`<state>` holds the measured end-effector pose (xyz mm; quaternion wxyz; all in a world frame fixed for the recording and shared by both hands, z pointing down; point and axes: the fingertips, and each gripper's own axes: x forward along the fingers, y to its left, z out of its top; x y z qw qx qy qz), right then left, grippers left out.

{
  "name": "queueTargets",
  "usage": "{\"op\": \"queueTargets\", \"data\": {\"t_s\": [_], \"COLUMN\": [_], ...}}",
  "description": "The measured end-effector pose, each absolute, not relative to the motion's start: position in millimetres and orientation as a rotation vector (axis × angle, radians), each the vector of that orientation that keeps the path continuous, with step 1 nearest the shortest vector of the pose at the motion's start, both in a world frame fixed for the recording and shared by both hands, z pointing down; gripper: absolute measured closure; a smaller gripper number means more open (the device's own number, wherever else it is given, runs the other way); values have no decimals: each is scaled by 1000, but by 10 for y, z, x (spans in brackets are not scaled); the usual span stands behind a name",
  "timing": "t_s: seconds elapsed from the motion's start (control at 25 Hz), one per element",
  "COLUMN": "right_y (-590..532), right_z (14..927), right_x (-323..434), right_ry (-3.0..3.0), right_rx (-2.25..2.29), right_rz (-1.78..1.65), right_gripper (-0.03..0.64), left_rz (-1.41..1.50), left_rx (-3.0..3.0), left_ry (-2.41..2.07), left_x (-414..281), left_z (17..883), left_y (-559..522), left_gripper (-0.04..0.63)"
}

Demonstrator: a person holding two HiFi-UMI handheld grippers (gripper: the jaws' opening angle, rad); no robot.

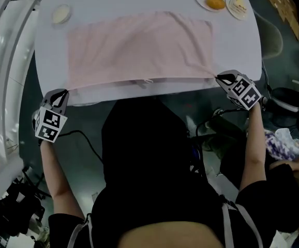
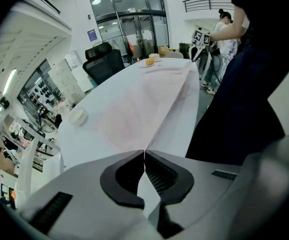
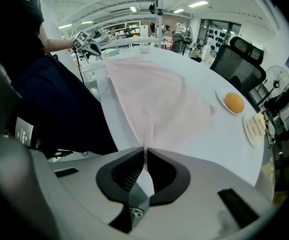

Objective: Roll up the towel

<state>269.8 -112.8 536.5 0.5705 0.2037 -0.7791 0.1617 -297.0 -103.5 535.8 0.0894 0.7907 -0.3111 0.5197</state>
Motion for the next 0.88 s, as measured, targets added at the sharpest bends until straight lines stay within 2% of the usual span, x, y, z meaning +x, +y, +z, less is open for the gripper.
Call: {"op": "queueTargets", "data": {"t_s": [0.36,0.88], "right_y": [-1574,-2122], "right_z": [5468,5849], "right_x": [2673,2639], "right_ry": [-1823,-1754], "right_rx": [374,443], "right_rz": [468,519], "right_gripper": [590,581], "left_rz": [1540,1638], "left_rx": [2339,2228], "left_ry": [-972,-899], "left_x": [-3028,-3072], "left_z": [5300,5773], "left_y": [-1627,-2065], "left_gripper": [584,586]}}
